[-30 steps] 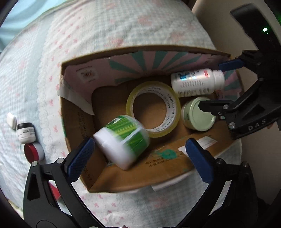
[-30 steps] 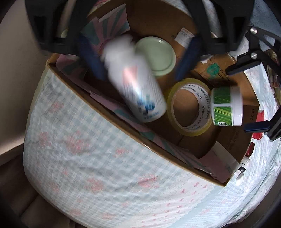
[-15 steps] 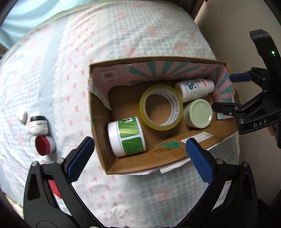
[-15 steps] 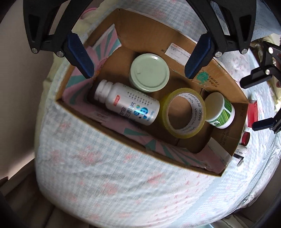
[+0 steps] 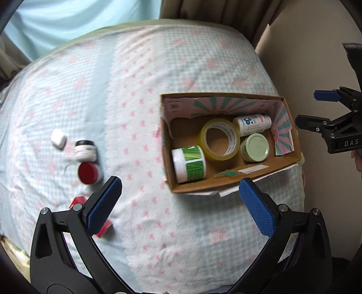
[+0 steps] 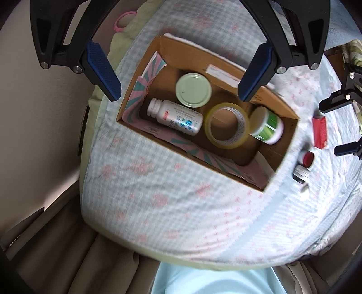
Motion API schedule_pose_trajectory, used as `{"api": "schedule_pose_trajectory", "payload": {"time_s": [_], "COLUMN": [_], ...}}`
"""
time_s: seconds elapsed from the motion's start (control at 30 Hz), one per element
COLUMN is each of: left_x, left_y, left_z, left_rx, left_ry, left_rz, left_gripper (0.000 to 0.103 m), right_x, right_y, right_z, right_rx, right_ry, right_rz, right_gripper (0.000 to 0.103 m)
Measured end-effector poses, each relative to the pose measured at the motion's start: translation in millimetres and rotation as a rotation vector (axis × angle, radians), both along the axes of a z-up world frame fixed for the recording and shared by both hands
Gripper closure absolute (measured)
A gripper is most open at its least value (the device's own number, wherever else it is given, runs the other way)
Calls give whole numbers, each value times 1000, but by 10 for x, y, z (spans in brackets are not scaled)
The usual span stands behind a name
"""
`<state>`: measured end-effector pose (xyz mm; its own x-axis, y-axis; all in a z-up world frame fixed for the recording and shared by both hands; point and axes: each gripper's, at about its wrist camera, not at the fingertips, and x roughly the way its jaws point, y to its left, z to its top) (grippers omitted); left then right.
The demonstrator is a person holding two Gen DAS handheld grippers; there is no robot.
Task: Organize rigid objects
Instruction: 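Withdraw both tools and move the left tool toward the red box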
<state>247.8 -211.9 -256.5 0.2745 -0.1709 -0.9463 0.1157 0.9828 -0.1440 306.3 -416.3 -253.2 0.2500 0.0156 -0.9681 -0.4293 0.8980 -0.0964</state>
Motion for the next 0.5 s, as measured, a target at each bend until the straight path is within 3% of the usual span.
{"api": "schedule_pose_trajectory", "payload": {"time_s": [0.33, 0.5], "left_x": [-456, -669], "left_y": [960, 1372], "left_z": [364, 498], "left_rx": [45, 64], "left_ry": [-54, -75], "left_rz": [173, 245], "left_gripper": [0, 0], "right_x": [-302, -402], "right_y": [677, 1055], "right_z": [565, 767], "right_rx": [60, 158], "right_ry": [-77, -68], "right_rz": [-68, -118], "right_gripper": [0, 0]}}
